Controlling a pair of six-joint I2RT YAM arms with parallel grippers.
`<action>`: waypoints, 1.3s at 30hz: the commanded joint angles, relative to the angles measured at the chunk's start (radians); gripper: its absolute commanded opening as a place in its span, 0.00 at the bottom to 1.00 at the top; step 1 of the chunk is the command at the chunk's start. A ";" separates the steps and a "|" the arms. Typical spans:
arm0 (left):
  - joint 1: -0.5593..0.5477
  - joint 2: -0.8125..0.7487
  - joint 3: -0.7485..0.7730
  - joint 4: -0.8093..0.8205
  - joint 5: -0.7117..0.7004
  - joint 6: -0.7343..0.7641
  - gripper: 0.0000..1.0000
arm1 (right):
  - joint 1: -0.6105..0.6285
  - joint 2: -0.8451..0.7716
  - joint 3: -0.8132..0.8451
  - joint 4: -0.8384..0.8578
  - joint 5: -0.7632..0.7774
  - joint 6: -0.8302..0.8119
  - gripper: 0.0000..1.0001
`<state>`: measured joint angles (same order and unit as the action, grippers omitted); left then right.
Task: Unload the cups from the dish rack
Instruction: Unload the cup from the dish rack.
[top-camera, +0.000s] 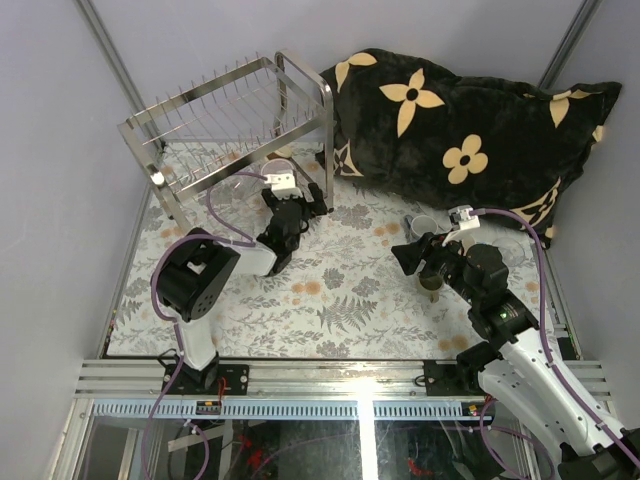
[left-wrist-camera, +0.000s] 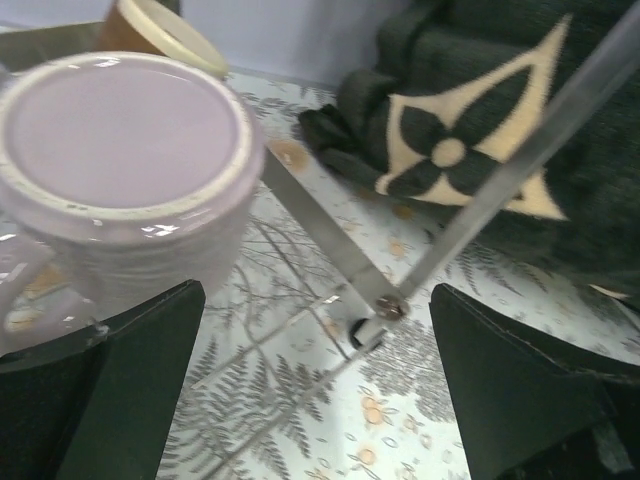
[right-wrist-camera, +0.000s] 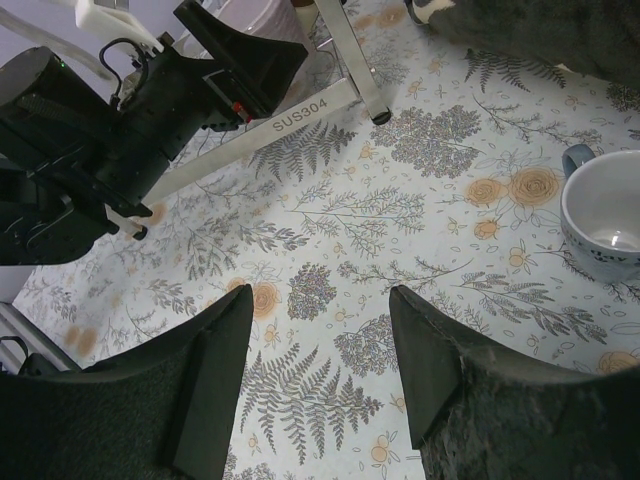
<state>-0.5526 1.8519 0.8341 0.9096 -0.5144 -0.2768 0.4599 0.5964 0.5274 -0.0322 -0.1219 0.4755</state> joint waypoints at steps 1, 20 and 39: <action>-0.020 -0.037 -0.006 0.029 -0.009 -0.042 0.94 | 0.001 -0.014 0.005 0.038 0.012 0.001 0.64; -0.022 -0.226 -0.124 -0.152 -0.241 -0.118 0.94 | 0.001 -0.016 0.006 0.032 0.009 0.004 0.64; 0.056 -0.093 0.017 -0.278 -0.253 -0.127 0.90 | 0.001 -0.025 0.006 0.029 0.016 0.002 0.64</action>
<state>-0.5083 1.7153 0.7986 0.6250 -0.7303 -0.4103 0.4599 0.5823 0.5270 -0.0326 -0.1169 0.4763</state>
